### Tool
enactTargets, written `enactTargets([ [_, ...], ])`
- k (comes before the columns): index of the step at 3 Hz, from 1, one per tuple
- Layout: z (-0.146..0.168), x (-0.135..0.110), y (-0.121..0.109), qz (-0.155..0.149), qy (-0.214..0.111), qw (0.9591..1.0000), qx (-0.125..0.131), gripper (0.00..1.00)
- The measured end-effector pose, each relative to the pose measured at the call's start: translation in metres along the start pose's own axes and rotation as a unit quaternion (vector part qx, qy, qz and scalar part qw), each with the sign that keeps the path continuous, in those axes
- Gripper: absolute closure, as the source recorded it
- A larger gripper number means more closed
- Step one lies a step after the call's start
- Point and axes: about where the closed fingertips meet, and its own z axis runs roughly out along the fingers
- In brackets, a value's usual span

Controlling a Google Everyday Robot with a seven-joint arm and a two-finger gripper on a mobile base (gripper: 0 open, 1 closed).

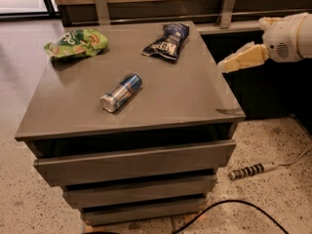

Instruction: Move blue chip bag near green rice chip bag

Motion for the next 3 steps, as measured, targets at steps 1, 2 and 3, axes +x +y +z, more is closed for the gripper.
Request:
enactTargets([
  [1,0.028,-0.005,-0.013,0.011,-0.038,0.9990,0.021,0.00],
  [2,0.070,-0.003,-0.030,0.041,-0.056,0.9966,0.045,0.00],
  [3,0.099,0.001,-0.043,0.067,-0.060,0.9942,0.057,0.00],
])
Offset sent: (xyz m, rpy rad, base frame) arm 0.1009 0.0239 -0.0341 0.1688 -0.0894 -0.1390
